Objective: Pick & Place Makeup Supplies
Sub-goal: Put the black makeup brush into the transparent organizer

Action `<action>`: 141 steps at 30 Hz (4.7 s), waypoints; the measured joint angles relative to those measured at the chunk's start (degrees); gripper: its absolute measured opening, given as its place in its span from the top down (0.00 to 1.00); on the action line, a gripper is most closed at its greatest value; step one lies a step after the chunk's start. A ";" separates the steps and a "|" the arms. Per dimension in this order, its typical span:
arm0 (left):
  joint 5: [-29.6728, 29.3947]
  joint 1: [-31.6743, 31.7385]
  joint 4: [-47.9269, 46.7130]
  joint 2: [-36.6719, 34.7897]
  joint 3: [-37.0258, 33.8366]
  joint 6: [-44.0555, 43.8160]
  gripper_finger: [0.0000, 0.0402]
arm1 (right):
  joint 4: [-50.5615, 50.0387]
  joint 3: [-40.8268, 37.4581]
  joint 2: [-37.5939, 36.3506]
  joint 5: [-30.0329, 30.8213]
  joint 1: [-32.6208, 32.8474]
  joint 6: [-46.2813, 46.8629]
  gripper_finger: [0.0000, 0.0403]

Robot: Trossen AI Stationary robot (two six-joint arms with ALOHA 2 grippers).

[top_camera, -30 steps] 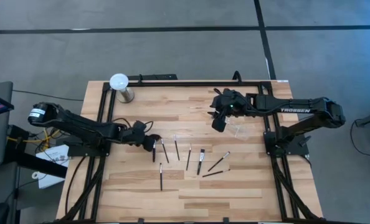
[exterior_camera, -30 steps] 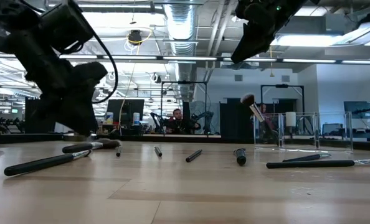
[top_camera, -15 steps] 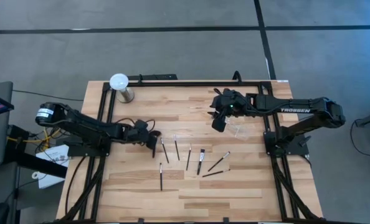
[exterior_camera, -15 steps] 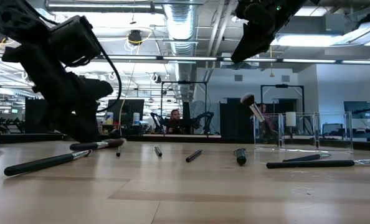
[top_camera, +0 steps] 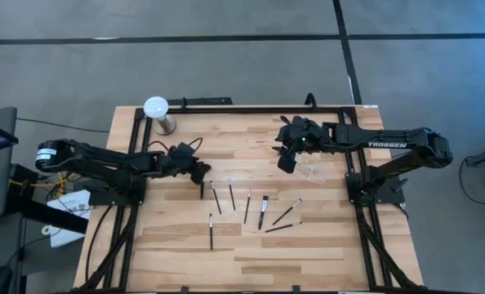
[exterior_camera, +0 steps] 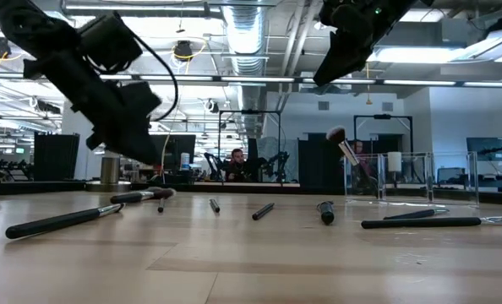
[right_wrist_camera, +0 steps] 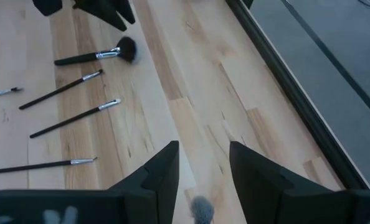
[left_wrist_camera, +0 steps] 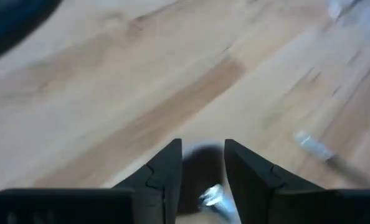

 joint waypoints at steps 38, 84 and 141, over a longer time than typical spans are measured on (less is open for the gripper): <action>-15.49 -16.54 5.07 21.79 0.13 -19.05 0.71 | -0.24 0.00 0.00 -3.32 0.46 -4.96 0.70; -42.00 -31.39 18.08 41.11 -1.33 -36.82 0.89 | 3.37 2.16 11.73 -2.47 1.49 -6.92 0.70; -41.69 -31.19 38.70 17.86 2.05 38.43 0.89 | 30.25 10.64 29.57 -34.02 -2.40 5.16 0.46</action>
